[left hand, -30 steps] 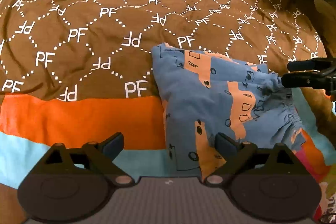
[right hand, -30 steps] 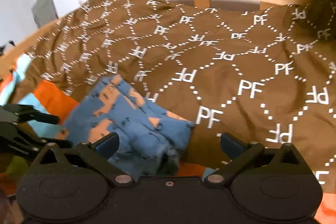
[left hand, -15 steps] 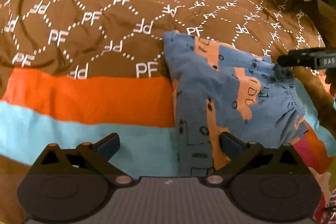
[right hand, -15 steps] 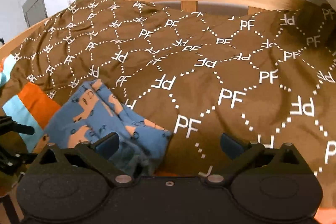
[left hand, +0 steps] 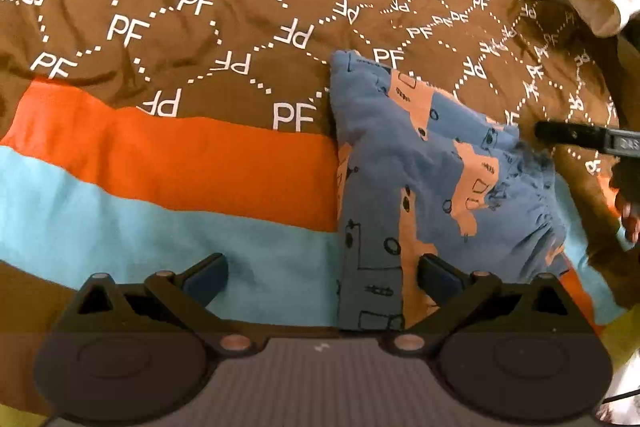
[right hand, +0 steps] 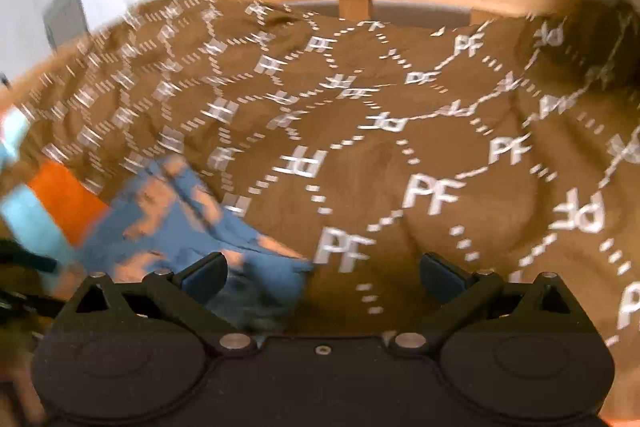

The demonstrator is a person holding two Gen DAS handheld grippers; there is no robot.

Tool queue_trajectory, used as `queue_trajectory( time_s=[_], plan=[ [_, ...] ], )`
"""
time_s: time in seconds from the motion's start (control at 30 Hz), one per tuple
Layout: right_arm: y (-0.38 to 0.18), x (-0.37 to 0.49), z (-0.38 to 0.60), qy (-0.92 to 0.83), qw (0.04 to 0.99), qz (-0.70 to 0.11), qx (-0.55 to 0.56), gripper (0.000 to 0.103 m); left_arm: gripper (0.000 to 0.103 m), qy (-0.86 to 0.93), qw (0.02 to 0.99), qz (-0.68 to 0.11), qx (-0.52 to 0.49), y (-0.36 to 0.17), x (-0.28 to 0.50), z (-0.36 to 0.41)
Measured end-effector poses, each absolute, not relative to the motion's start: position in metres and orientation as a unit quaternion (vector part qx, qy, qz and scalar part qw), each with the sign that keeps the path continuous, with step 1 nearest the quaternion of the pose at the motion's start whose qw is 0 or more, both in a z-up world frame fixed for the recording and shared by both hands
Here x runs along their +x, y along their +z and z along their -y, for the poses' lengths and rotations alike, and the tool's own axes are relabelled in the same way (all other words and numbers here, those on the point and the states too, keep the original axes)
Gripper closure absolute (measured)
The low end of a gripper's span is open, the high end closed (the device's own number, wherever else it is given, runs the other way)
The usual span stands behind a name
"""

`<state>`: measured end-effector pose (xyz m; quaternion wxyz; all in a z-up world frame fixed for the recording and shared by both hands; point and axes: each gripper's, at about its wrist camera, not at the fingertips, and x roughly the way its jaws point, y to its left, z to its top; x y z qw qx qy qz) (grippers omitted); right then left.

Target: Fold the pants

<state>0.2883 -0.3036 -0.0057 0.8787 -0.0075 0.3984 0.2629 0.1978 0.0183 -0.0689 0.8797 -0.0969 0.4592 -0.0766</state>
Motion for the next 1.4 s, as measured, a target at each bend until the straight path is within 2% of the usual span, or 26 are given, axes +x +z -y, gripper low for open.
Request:
queue_trajectory(
  time_s=[0.13,0.4,0.63,0.7,0.83,0.87,0.9,1.0,1.07,1.4],
  plan=[
    [-0.013,0.292,0.305,0.319,0.838,-0.439,0.055,0.001,0.0,-0.099,0.88,-0.448,-0.122,-0.063,0.194,-0.021],
    [-0.034,0.302,0.294,0.349,0.802,-0.482,0.043,0.001,0.001,-0.162,0.878,-0.429,-0.135,-0.064,0.195,-0.015],
    [-0.037,0.317,0.301,0.354,0.791,-0.492,0.084,0.002,0.006,-0.168,0.856,-0.444,-0.205,-0.077,0.202,-0.031],
    [-0.037,0.319,0.302,0.354,0.791,-0.491,0.087,0.005,0.008,-0.166,0.858,-0.442,-0.204,-0.077,0.203,-0.032],
    [-0.036,0.318,0.299,0.345,0.798,-0.489,0.073,0.013,0.033,-0.163,0.86,-0.45,-0.177,-0.078,0.206,-0.028],
    [-0.036,0.318,0.299,0.341,0.8,-0.488,0.072,0.019,0.04,-0.162,0.858,-0.454,-0.177,-0.08,0.206,-0.029],
    [-0.036,0.317,0.298,0.339,0.802,-0.487,0.072,0.026,0.042,-0.16,0.856,-0.457,-0.18,-0.082,0.205,-0.029],
    [-0.036,0.316,0.298,0.342,0.8,-0.488,0.066,0.04,0.048,-0.165,0.852,-0.458,-0.191,-0.083,0.203,-0.031],
    [-0.038,0.315,0.298,0.347,0.796,-0.492,0.066,0.045,0.055,-0.169,0.851,-0.46,-0.187,-0.083,0.204,-0.029],
    [-0.041,0.316,0.299,0.339,0.793,-0.5,0.078,0.046,0.059,-0.166,0.849,-0.466,-0.184,-0.082,0.205,-0.026]
  ],
)
